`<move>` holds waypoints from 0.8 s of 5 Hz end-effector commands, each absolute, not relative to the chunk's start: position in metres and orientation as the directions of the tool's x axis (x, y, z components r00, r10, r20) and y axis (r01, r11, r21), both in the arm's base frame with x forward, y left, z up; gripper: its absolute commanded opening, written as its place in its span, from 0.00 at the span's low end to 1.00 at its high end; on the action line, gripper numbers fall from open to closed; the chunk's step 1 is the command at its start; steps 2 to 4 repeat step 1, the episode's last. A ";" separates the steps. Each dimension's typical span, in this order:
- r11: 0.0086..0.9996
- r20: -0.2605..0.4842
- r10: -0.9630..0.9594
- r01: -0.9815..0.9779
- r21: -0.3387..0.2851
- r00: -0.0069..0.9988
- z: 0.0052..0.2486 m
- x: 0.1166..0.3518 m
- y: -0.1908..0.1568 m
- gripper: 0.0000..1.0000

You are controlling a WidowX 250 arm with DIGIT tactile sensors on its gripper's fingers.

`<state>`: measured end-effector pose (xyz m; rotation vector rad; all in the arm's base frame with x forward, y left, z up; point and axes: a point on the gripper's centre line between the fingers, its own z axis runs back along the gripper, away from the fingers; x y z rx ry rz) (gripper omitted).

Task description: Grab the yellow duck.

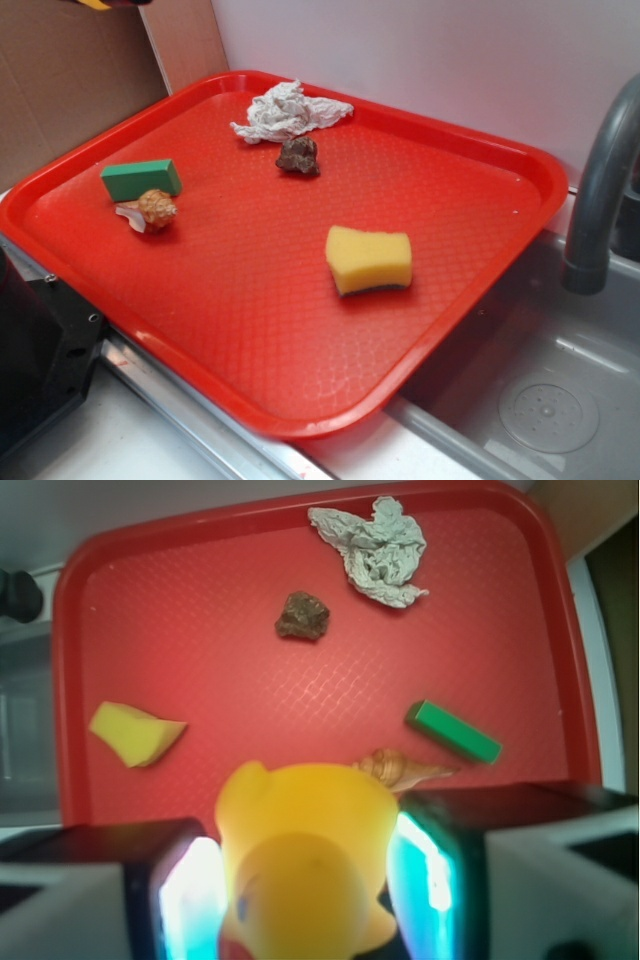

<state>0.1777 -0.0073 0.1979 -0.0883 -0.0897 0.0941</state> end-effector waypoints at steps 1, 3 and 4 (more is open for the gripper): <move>0.990 0.098 0.119 -0.111 -0.082 0.988 0.200 0.198 0.005 0.00; 0.990 0.098 0.119 -0.111 -0.082 0.988 0.200 0.198 0.005 0.00; 0.990 0.098 0.119 -0.111 -0.082 0.988 0.200 0.198 0.005 0.00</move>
